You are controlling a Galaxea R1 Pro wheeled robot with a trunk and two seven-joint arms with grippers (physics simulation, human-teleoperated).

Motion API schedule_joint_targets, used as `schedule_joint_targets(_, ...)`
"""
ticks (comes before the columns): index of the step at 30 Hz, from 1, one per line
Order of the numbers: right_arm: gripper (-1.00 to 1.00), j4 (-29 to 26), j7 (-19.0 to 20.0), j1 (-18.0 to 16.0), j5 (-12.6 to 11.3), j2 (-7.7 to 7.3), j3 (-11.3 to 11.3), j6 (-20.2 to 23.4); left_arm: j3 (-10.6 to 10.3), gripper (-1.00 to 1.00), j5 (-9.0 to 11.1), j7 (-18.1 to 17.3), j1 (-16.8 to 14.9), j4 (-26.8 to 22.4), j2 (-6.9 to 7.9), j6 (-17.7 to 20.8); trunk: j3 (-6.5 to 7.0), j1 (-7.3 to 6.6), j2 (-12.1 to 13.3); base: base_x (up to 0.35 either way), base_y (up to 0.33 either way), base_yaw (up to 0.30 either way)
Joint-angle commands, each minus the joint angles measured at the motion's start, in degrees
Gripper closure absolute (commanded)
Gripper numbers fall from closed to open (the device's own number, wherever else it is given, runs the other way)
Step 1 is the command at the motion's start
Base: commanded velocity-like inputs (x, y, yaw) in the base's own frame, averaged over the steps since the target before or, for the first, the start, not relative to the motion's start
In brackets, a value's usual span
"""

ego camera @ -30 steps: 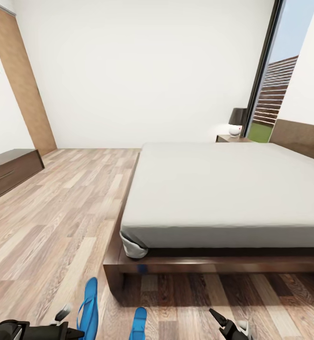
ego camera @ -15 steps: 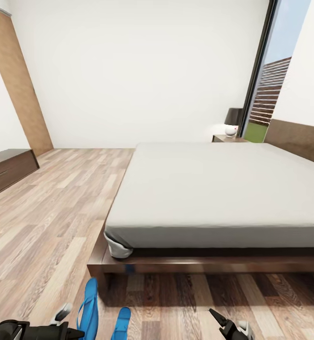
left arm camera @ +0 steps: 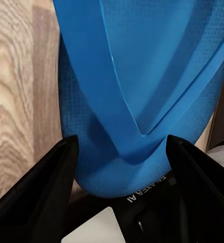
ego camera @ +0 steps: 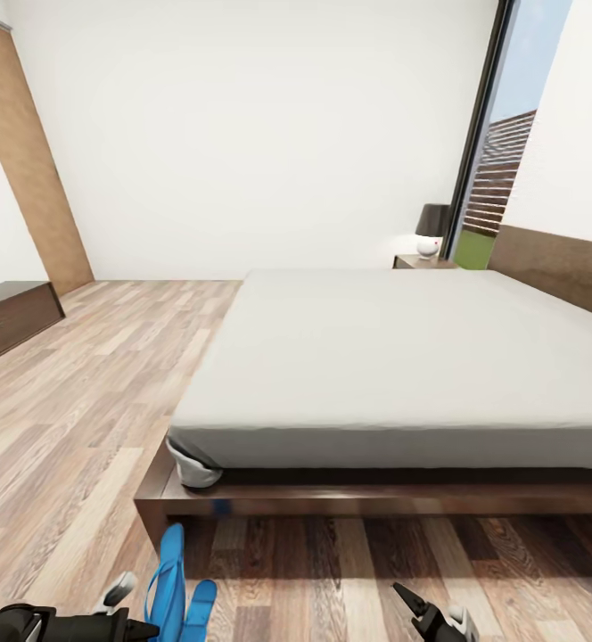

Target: In the bedroom, move the book from the bed onto either nightstand, and place the two sandals side by side next to the bed.

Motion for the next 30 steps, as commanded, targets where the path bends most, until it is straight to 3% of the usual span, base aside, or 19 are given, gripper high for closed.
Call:
schedule_joint_targets(1, -1.00, 0.18, 0.31, -0.08, -0.07, 0.01, -0.45, 0.54, 0.51, 1.00, -0.52, -0.30, -0.04, -0.06, -0.03, 0.51, -0.05, -0.01, -0.02, 0.000, -0.243, 0.000)
schedule_joint_targets(17, -1.00, 0.10, 0.17, -0.08, 0.30, -0.03, -0.26, 0.72, 0.59, 1.00, -0.41, -0.30, -0.04, -0.06, 0.02, 0.48, -0.05, -0.01, -0.02, 0.000, -0.218, 0.000)
schedule_joint_targets(25, -1.00, 0.09, 0.43, -0.08, 0.33, -0.03, -0.29, 0.76, 0.58, 1.00, -0.66, 0.20, -0.04, -0.26, -0.01, 0.42, -0.05, -0.01, -0.02, 0.000, -0.057, 0.000)
schedule_joint_targets(30, -1.00, -0.17, 1.33, -0.08, 0.48, -0.04, 0.21, 1.36, 0.63, 1.00, -0.59, 5.44, -0.06, -0.74, -0.16, 0.16, -0.05, -0.01, -0.02, 0.000, -0.005, 0.000)
